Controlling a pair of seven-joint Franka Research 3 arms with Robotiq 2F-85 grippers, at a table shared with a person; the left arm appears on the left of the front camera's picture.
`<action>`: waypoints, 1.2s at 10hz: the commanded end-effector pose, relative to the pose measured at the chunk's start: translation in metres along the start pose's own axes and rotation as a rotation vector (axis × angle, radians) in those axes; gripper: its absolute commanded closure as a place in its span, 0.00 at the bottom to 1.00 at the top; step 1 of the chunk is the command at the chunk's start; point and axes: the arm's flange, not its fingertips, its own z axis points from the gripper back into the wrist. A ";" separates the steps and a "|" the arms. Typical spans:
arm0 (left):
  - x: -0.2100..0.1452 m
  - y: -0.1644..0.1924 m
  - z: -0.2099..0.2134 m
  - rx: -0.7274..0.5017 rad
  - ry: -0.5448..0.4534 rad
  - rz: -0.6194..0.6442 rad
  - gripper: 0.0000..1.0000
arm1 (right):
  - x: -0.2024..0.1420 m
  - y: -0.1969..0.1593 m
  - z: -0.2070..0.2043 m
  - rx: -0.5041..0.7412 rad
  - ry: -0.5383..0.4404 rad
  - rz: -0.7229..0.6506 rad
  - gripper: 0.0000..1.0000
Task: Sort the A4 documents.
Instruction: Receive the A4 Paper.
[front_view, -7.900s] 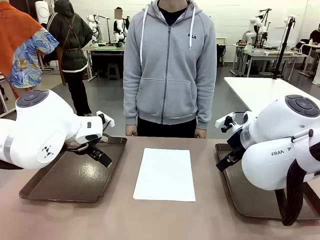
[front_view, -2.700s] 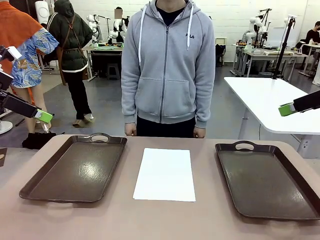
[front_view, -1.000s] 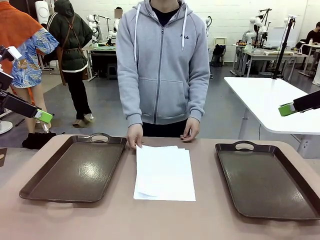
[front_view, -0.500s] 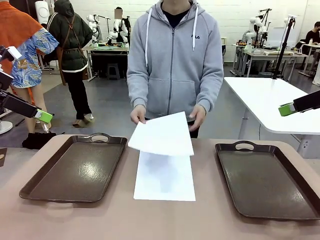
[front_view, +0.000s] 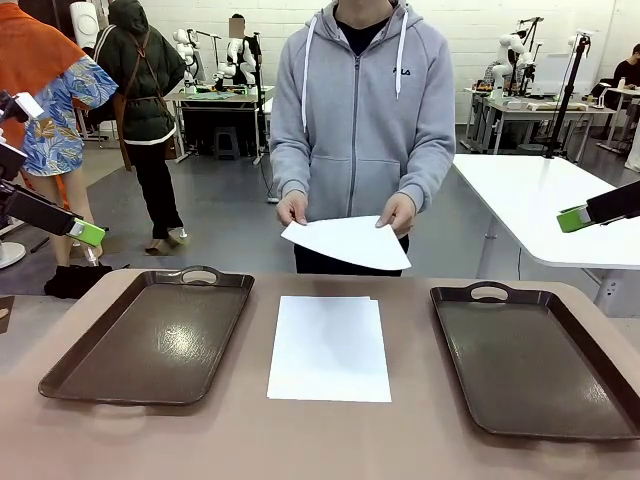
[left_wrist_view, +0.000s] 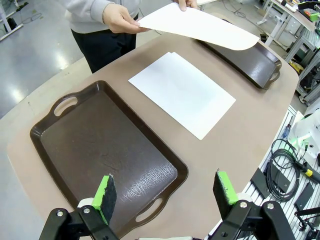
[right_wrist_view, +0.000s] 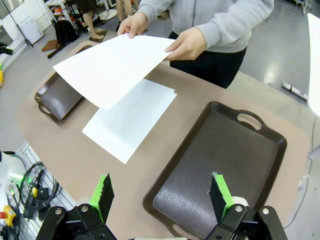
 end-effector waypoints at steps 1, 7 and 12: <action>0.000 0.000 -0.001 -0.013 -0.005 0.000 0.00 | 0.000 -0.001 -0.001 0.013 0.001 0.004 0.00; 0.000 0.000 -0.001 -0.013 -0.005 0.000 0.00 | 0.000 -0.001 -0.001 0.013 0.001 0.004 0.00; 0.000 0.000 -0.001 -0.013 -0.005 0.000 0.00 | 0.000 -0.001 -0.001 0.013 0.001 0.004 0.00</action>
